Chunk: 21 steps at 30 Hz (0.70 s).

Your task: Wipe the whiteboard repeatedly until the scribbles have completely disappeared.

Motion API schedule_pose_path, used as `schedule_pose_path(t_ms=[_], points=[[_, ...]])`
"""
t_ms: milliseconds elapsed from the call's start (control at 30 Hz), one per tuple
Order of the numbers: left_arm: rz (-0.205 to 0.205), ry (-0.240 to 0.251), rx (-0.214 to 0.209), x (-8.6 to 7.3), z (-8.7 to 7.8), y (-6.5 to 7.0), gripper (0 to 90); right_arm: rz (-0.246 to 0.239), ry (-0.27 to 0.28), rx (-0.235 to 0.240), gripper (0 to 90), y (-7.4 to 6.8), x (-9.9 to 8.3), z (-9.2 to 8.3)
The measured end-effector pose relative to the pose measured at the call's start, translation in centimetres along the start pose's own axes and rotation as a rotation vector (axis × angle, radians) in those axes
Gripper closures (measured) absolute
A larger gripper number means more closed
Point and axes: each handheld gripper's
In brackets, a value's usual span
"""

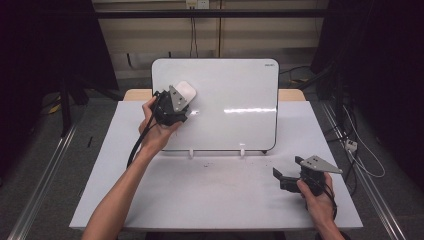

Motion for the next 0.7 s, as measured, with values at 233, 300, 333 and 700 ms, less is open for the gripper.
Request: schedule_pose_path(t_ms=[233,300,333,700], points=[[-0.031,-0.001,0.009,-0.3,-0.1,-1.7,31.1,0.001,-0.003,0.0,6.6,0.1,0.0,0.1],[-0.033,0.007,0.026,-0.3,-0.1,-1.4,31.1,0.002,-0.003,-0.001,6.6,0.1,0.0,0.1],[-0.036,0.004,0.023,-0.4,-0.2,-1.5,31.1,0.002,-0.004,-0.001,6.6,0.1,0.0,0.2],[-0.054,0.005,0.004,-1.7,-0.5,0.7,31.1,-0.004,-0.007,0.005,6.6,-0.2,0.0,0.3]])
Point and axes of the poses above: each handheld gripper's, and its own axes: z roughly forward along the jaws, x roughly out of its top, y roughly to its right, and after that the axes turned 8 degrees about z, right-handed
